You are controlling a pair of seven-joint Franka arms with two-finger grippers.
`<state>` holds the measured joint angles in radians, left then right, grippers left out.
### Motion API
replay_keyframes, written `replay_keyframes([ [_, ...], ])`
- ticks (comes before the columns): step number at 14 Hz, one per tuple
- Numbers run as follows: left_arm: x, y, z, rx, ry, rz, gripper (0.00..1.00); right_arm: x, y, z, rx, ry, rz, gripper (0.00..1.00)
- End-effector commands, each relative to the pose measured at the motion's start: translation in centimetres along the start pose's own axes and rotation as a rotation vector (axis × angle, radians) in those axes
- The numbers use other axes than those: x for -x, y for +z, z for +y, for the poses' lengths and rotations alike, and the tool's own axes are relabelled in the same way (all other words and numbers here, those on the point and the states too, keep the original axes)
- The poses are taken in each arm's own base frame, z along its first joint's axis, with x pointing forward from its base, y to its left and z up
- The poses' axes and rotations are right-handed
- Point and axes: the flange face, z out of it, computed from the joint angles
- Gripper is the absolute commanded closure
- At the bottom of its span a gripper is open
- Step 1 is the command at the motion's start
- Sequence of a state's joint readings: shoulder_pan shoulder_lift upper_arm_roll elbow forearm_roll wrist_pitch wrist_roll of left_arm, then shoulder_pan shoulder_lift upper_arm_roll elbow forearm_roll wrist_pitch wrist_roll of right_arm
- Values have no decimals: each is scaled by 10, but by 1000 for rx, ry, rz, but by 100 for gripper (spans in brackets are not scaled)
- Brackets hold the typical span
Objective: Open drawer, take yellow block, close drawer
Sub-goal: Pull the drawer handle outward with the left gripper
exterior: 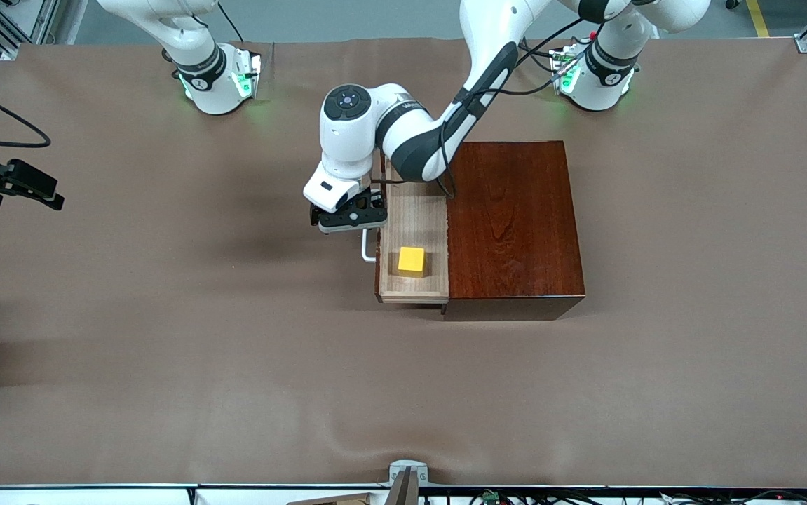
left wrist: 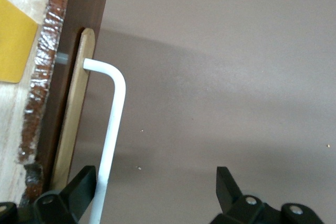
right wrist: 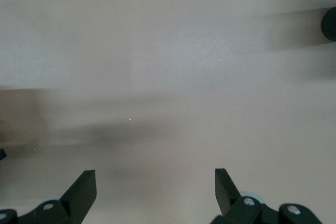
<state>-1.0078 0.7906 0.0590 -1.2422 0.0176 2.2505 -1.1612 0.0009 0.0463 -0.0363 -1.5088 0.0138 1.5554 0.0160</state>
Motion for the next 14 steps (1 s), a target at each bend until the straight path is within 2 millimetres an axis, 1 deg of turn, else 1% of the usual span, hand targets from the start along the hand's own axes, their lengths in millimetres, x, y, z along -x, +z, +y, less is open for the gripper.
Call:
replay_keyframes([
  [1, 12, -28, 11, 4, -6, -7, 0, 4, -2, 1, -12, 1, 1, 0],
  [3, 13, -35, 11, -4, -3, -11, 0, 4, -2, 1, -12, 1, 0, 0],
  [5, 14, -35, 9, -17, -2, -15, 0, 4, -2, 1, -12, 1, 0, 0],
  [7, 13, -40, 9, -23, -4, -16, 0, 4, -2, 1, -12, 1, 0, 0],
  [9, 5, -70, 8, -10, -12, -10, 0, 4, -2, 1, -12, 1, 0, 0],
  [11, -9, -104, 3, 2, -30, 0, 0, 3, -3, 1, -12, 1, 4, 0],
  [13, -39, -135, -14, -10, -68, 14, 0, 3, -3, 2, -12, 2, 7, 0],
  [14, -53, -147, -24, -16, -89, 18, 0, 3, -4, 2, -12, 4, 9, 0],
])
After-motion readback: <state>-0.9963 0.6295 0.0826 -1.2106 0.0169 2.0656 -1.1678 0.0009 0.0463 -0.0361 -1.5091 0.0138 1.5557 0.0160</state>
